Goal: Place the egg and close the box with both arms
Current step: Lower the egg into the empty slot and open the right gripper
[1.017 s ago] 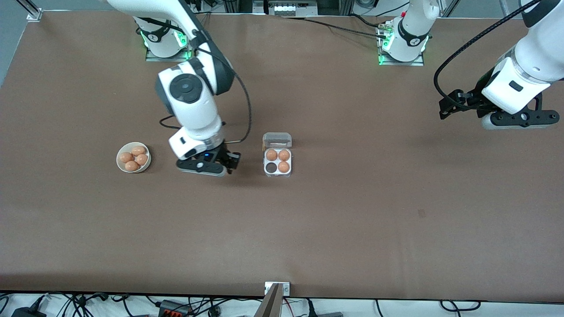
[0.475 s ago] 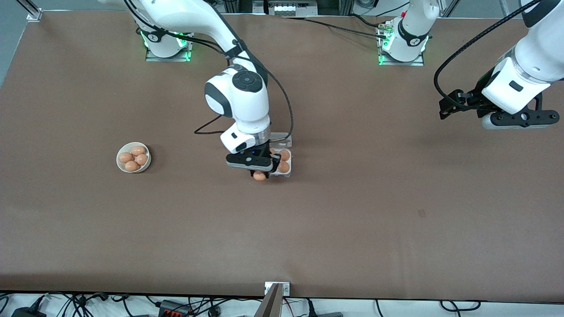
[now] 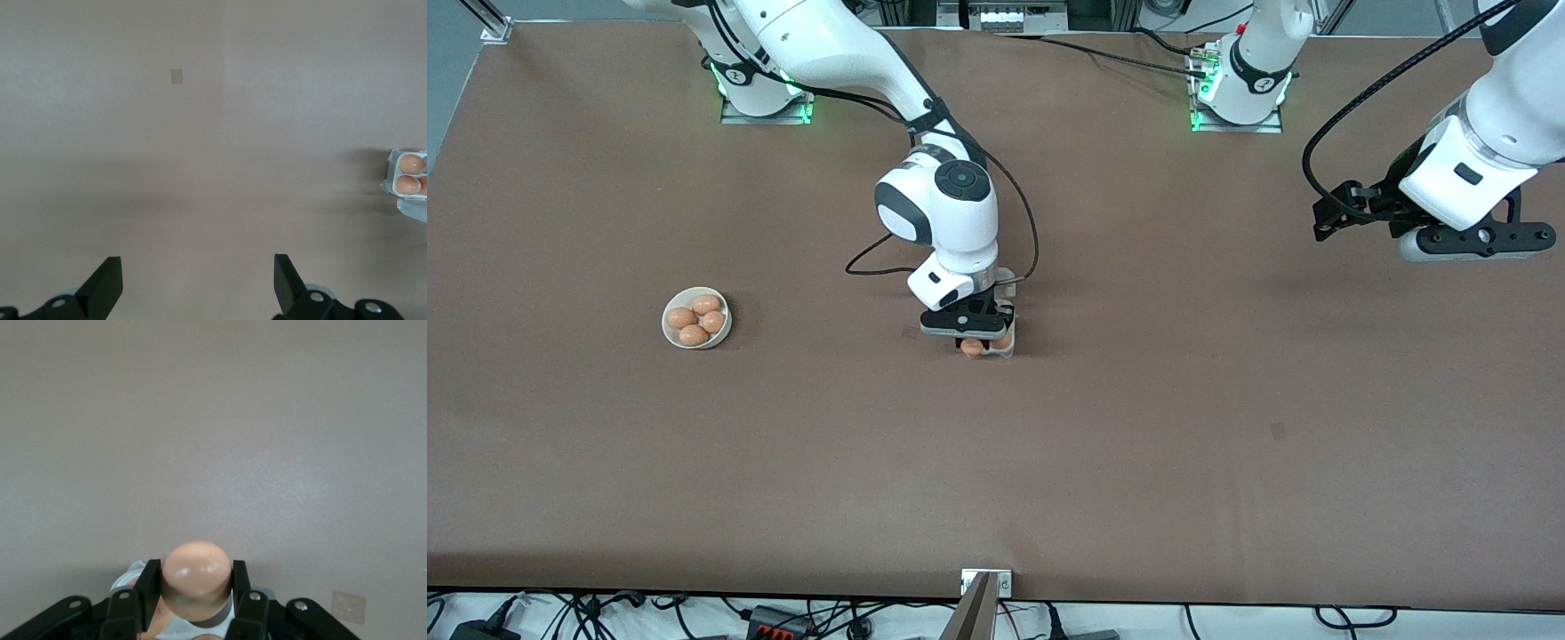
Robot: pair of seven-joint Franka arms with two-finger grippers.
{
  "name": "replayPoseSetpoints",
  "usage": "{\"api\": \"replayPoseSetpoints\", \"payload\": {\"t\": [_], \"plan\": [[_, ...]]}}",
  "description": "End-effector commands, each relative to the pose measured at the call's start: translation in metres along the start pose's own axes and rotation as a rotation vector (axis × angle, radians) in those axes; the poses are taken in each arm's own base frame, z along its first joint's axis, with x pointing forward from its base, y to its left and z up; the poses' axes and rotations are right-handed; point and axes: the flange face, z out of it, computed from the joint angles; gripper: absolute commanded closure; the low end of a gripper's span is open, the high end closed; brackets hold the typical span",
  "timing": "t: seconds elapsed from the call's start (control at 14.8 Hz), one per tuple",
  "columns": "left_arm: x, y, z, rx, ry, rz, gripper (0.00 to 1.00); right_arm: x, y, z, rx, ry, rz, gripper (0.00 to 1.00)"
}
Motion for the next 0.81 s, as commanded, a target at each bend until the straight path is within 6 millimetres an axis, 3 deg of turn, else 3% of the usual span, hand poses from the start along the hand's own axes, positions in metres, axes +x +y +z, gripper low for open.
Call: {"api": "replayPoseSetpoints", "payload": {"t": [0.0, 0.75], "plan": [[-0.002, -0.001, -0.005, -0.014, -0.007, 0.012, 0.00, -0.004, 0.002, 0.003, -0.017, 0.009, 0.001, 0.73], [-0.002, 0.000, -0.005, -0.013, -0.007, 0.015, 0.00, -0.024, -0.002, 0.010, -0.035, -0.014, -0.022, 0.70]]}}
